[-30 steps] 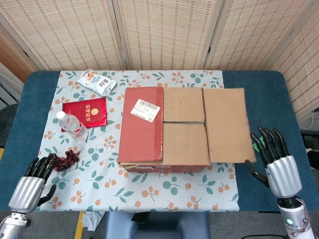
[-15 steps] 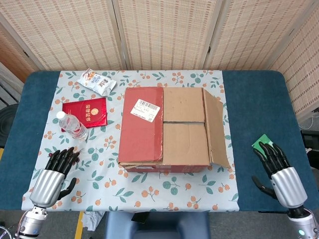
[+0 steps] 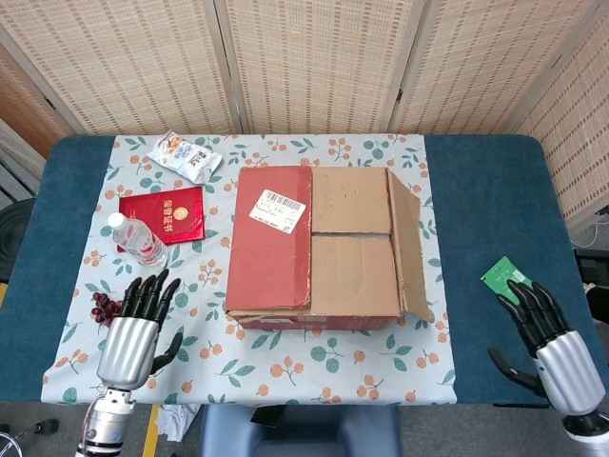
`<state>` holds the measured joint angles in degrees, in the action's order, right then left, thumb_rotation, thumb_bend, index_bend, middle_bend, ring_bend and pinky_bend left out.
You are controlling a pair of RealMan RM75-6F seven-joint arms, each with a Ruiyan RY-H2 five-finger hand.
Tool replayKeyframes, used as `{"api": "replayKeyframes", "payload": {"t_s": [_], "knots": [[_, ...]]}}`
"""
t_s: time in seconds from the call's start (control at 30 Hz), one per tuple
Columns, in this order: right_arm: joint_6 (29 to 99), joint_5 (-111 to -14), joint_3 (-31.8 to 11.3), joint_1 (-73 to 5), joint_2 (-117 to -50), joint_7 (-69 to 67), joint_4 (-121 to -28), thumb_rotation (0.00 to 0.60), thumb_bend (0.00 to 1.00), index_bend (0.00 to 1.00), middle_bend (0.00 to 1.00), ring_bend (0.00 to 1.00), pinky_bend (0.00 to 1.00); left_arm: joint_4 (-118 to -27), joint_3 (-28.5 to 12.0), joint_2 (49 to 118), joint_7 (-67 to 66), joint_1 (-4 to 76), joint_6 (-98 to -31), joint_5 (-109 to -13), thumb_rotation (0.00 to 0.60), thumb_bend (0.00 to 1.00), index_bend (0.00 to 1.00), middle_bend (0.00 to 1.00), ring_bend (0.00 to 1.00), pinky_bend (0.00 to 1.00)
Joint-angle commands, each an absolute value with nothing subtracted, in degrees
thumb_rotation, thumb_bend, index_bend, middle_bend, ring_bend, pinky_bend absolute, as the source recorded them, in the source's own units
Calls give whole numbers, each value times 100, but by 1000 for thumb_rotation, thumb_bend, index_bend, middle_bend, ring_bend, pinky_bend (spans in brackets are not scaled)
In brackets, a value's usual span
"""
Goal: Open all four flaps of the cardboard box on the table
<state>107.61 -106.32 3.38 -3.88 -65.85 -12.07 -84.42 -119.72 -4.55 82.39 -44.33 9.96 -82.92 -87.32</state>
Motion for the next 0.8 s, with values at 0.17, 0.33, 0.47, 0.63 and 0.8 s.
{"api": "replayKeyframes", "payload": {"t_s": [0.17,0.33,0.47,0.63,0.8], "knots": [[11028,-10657,321,-196,-6408,-1688,-8361,600,371,0,0,0,0,-12316,-847,9324,-5336,1238,-8383,-8049,600,367,0,0,0,0],[11111,-10748,320,-138,-6394,-1732,-8332,600,371,0,0,0,0,-12499,-1055,9811,-5922,1479,-8373,-7504,600,369,0,0,0,0],[11331,-10875,228,-76,-6521,-1567,-8238,600,371,0,0,0,0,-12481,-1002,10052,-6292,1657,-8323,-7262,600,374,0,0,0,0],[11227,-10992,298,-77,-6535,-1552,-8239,600,371,0,0,0,0,-12334,-1157,10410,-6457,1928,-8300,-7162,600,375,0,0,0,0],[11129,-10970,290,-94,-6516,-1569,-8292,600,371,0,0,0,0,-12234,-1273,10590,-6725,2194,-8284,-7181,600,376,0,0,0,0]]}}
